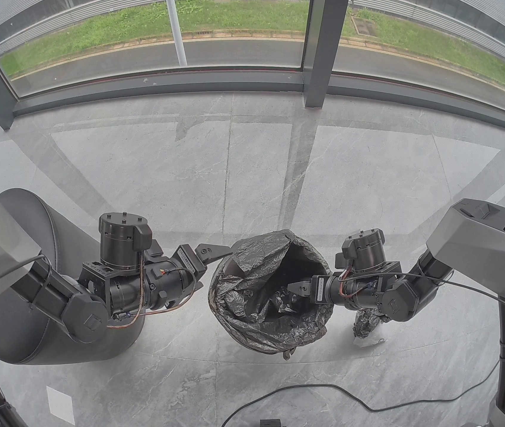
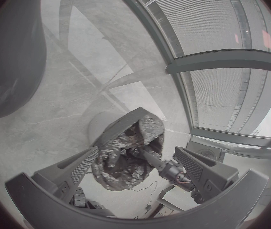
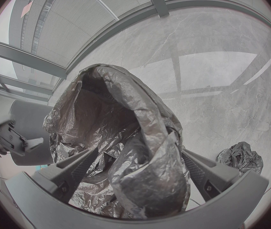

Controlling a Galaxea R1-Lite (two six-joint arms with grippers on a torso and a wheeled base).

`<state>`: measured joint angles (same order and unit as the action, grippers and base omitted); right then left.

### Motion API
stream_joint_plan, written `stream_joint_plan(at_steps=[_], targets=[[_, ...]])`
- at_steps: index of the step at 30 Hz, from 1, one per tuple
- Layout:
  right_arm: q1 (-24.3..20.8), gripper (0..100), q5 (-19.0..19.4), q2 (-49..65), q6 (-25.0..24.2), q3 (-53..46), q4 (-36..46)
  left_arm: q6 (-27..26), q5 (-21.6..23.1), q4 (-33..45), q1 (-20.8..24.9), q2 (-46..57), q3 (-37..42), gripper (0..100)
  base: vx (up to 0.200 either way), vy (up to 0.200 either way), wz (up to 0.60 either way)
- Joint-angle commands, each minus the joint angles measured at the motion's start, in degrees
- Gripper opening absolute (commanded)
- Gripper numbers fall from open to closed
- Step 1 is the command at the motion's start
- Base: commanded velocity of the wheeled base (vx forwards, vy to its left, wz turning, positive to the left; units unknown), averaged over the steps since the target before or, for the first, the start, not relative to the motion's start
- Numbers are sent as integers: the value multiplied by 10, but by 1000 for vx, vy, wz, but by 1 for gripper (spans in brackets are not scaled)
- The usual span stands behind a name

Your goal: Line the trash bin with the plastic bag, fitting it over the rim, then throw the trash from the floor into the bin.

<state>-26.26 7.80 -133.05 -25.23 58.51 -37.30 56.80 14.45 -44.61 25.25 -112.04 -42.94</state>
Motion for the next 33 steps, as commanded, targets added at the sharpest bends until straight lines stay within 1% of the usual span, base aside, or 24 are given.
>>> stream_joint_plan(at_steps=[1,3,7,8,11,14,33], targets=[[0,100,0,-3,0,0,-1,0,0,0,7,26,-5,100,0,0,0],[-1,100,0,-3,0,0,-1,-1,2,0,6,39,-1,100,0,0,0],[-1,100,0,-3,0,-1,-1,0,34,0,5,27,4,100,0,0,0],[-1,100,-1,-1,-1,-1,-1,1,42,0,4,7,6,100,0,0,0],[-1,100,-4,0,-1,-1,-1,1,37,-6,4,-41,4,100,0,0,0],[-1,100,-11,-2,0,0,-1,0,37,-7,1,-64,-1,100,0,0,0],[-1,100,-10,-1,0,-1,-1,0,37,-8,2,-111,-18,100,0,0,0]])
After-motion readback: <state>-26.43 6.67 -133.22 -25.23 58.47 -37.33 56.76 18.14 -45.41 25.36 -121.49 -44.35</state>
